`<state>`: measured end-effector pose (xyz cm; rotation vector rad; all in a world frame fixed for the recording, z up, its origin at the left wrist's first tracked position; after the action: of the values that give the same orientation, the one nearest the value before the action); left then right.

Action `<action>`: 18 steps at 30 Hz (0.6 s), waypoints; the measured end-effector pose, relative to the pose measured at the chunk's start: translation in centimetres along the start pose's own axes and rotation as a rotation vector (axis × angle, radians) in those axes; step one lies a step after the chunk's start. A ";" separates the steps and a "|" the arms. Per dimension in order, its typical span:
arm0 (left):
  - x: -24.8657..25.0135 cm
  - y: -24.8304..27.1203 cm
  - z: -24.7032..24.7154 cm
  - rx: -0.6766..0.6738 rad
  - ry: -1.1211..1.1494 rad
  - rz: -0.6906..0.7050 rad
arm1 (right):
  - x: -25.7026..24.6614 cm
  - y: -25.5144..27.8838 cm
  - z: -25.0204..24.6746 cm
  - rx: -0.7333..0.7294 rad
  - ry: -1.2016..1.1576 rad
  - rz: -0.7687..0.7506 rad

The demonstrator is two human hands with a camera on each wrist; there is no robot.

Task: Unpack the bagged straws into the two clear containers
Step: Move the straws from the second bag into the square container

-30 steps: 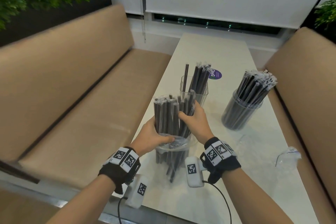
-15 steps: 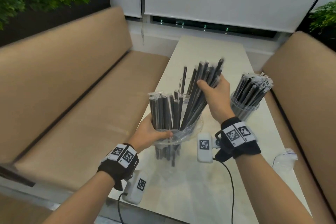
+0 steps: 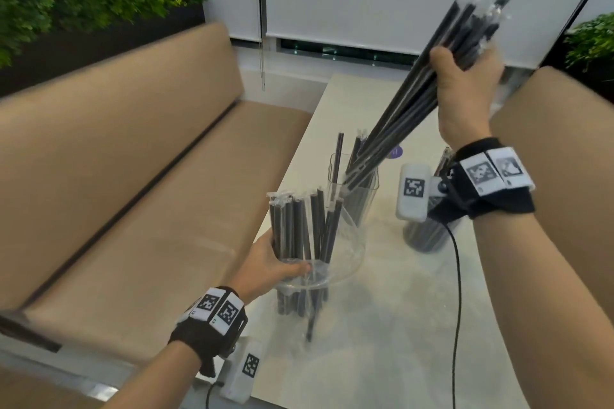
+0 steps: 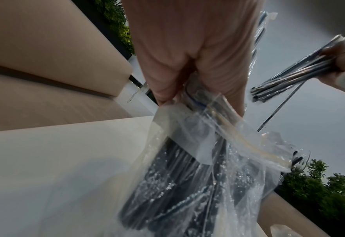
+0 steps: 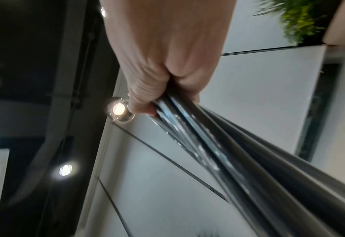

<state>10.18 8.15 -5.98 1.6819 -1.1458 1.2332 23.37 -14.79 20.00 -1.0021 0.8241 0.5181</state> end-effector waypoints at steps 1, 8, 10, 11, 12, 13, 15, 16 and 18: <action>0.0 0.1 0.0 -0.002 0.004 0.002 | -0.1 -0.3 0.9 -0.027 0.026 -0.051; 0.3 1.0 -0.4 0.013 0.023 0.005 | 3.9 5.4 6.7 -0.392 0.353 -0.345; 0.1 1.0 -0.6 0.010 0.040 -0.004 | 5.7 7.1 6.9 -0.415 0.363 -0.326; 0.1 1.1 -0.7 0.011 0.050 -0.009 | 6.4 7.4 6.8 -0.393 0.355 -0.293; 0.1 1.1 -0.8 0.011 0.055 -0.011 | 7.0 7.6 6.6 -0.359 0.345 -0.253; 0.0 1.1 -0.9 0.013 0.056 -0.011 | 7.6 7.5 6.3 -0.319 0.333 -0.206; -0.1 0.9 -1.0 0.022 0.052 -0.009 | 9.0 7.0 5.4 -0.215 0.307 -0.079; -0.2 0.8 -1.0 0.022 0.048 -0.015 | 10.0 6.6 4.8 -0.163 0.304 -0.010; -0.5 0.7 -1.0 0.020 0.040 -0.023 | 11.9 6.2 3.7 -0.105 0.337 0.101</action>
<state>9.17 8.97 -6.11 1.6729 -1.0905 1.2626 27.36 -8.51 8.27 -1.1674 1.1615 0.4883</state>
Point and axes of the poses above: each hand's wrist, its own y-axis away from the middle knuckle, its own z-axis out of the palm, x = y × z, the point moved 5 cm from there along -y, towards the middle knuckle, and after that the axes turned 14 degrees about x, right-handed, at the moved point
